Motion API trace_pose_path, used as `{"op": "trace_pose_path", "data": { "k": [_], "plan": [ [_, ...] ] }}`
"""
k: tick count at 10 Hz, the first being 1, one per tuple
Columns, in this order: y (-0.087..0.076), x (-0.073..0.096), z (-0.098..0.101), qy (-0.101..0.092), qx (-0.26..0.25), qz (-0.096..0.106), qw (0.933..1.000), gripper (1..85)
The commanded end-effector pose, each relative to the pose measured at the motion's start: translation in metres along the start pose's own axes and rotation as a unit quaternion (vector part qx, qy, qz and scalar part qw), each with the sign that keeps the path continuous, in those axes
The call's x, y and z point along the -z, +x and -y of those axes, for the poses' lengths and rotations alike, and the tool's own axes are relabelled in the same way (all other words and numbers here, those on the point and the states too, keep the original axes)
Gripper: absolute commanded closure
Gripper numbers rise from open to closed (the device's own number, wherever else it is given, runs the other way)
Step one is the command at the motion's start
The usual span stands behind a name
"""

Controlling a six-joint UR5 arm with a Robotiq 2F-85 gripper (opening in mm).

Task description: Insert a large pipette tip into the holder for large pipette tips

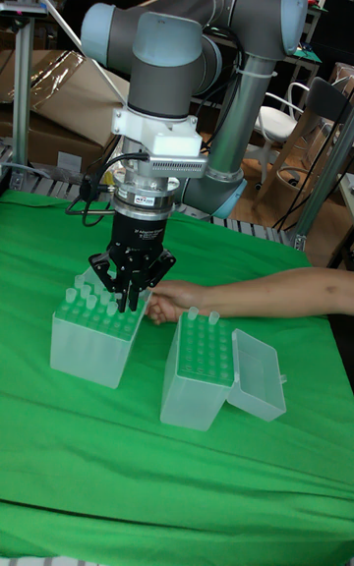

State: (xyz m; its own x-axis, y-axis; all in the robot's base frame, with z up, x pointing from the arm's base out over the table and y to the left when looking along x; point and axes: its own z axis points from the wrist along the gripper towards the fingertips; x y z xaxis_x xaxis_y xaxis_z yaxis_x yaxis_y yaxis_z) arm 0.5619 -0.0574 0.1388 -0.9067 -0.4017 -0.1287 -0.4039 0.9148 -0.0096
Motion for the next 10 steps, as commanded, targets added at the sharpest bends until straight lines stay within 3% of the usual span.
{"op": "trace_pose_path", "data": {
  "k": [1,2,6,10],
  "plan": [
    [0.004,0.005,-0.001,0.004,-0.018,-0.012,0.9998,76.7],
    [0.004,0.008,-0.001,0.014,-0.032,-0.021,0.9992,84.7],
    [0.006,0.020,-0.006,0.015,-0.034,-0.036,0.9986,84.7],
    [0.012,0.065,-0.015,0.004,-0.037,-0.078,0.9963,84.7]
  ]
}}
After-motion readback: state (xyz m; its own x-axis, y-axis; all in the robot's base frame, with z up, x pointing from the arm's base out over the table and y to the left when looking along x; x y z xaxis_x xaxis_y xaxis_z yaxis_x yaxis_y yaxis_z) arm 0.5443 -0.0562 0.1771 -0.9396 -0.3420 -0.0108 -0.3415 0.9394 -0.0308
